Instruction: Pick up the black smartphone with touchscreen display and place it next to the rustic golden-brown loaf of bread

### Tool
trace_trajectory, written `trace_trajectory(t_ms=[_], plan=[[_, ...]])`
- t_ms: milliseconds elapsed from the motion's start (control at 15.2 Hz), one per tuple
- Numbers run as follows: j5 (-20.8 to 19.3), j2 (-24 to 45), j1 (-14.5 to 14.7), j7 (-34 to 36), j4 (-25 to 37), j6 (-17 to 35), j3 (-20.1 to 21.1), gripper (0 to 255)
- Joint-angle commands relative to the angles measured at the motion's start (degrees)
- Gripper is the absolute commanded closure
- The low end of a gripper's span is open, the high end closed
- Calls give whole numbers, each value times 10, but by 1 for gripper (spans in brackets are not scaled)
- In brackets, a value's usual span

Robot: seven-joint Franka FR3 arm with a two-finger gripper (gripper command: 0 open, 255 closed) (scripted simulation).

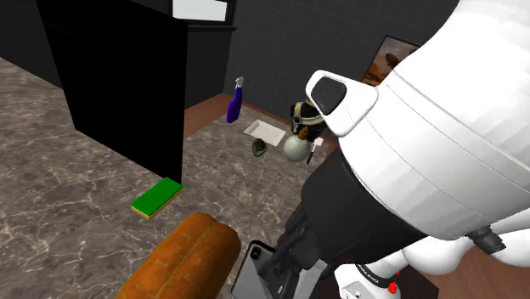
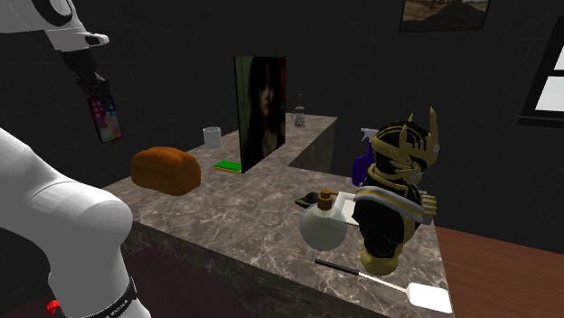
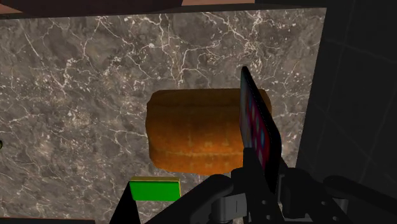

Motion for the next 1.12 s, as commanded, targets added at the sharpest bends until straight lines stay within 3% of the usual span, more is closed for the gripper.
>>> trace_trajectory(t_ms=[0, 330, 462, 1056], plan=[[-4, 19, -5, 33, 22, 1, 33, 255], [-36, 84, -33, 123, 96, -6, 134, 255], [-68, 129, -58, 176, 138, -11, 201, 255], [-58, 120, -52, 177, 65, 57, 206, 255]])
